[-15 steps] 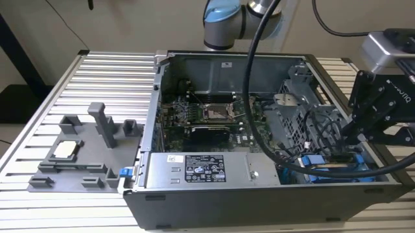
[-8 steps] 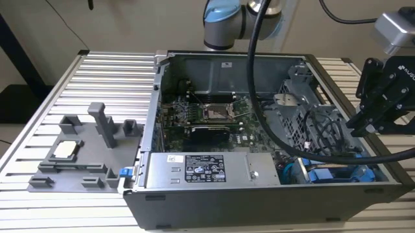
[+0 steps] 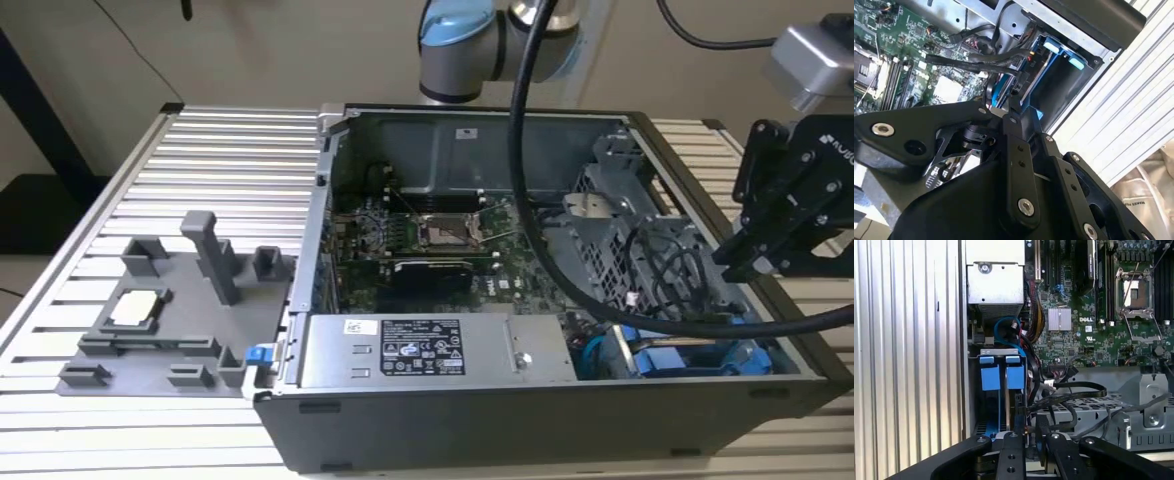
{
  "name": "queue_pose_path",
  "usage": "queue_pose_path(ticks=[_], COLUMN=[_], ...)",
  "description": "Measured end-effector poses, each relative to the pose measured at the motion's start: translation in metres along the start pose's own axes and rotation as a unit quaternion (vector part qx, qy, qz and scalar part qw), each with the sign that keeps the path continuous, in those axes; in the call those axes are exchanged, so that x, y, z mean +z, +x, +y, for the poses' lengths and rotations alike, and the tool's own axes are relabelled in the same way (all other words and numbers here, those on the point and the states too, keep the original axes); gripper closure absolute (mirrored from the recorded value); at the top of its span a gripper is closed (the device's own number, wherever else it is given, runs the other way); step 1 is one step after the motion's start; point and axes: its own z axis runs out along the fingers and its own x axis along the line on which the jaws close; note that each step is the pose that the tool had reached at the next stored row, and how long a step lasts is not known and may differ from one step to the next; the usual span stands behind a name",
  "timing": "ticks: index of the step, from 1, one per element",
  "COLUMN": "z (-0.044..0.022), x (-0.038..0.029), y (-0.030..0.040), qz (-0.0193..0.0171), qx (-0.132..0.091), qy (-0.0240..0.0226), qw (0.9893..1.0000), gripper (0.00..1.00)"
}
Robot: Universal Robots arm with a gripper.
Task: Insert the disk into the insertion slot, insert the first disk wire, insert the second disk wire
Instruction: 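Insert the second disk wire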
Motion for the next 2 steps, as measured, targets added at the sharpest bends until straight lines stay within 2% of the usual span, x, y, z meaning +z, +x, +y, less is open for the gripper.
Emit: queue_pose_path(ticks=[2], z=[0.0], x=[0.0], y=[0.0], qz=[0.0003], qx=[0.0], qy=[0.0], qw=[1.0], gripper=[0.76])
